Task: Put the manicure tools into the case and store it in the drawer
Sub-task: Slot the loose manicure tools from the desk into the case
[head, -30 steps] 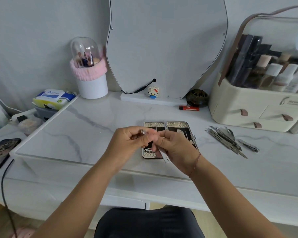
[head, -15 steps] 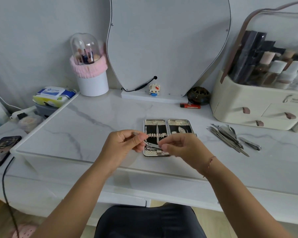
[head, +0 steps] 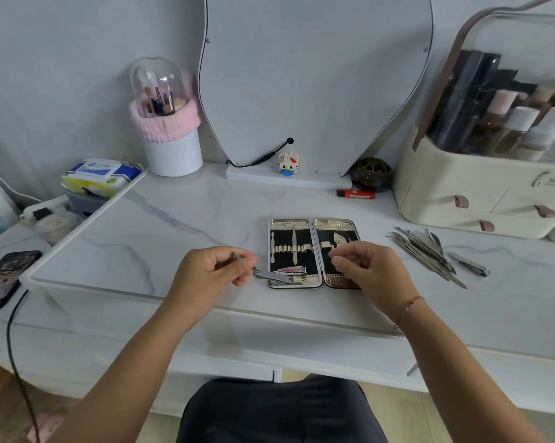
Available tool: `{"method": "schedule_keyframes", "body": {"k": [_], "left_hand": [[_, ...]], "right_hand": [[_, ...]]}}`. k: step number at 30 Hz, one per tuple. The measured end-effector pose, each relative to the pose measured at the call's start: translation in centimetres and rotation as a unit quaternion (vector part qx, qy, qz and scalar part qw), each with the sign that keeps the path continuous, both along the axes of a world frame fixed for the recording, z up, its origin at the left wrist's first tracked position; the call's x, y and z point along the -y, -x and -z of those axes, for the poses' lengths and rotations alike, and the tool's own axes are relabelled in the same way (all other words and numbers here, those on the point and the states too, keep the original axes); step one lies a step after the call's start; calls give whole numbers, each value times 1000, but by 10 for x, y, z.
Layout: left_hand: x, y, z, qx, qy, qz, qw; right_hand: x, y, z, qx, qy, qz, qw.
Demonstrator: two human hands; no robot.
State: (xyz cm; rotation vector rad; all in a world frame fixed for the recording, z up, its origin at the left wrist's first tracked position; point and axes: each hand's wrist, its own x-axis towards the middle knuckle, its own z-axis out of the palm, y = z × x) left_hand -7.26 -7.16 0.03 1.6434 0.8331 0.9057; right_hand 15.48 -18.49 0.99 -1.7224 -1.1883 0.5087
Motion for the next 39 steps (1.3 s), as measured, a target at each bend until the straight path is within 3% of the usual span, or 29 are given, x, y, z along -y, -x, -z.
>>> {"method": "schedule_keyframes", "body": {"k": [4, 8, 13, 16, 24, 34, 36, 39], "left_hand": [[9, -10, 5, 19, 28, 27, 999], [12, -19, 4, -19, 5, 69, 997], [8, -32, 1, -129, -171, 79, 974], [7, -43, 3, -132, -214, 89, 964], [6, -50, 14, -124, -184, 93, 971], [-3, -40, 11, -105, -115, 146, 977], [-4, -39, 14, -91, -116, 139, 979], [-10, -38, 18, -111, -183, 82, 973]], "right_hand": [[-1, 0, 3, 19, 2, 2, 1000], [-2, 2, 4, 24, 0, -6, 1000], [-2, 3, 3, 18, 3, -14, 1000], [-2, 7, 3, 3, 11, -35, 999], [-1, 6, 1, 15, 38, -62, 997], [-1, 9, 3, 112, 33, -94, 989], [3, 1, 2, 91, 10, -74, 993], [9, -37, -4, 136, -31, 74, 987]]}}
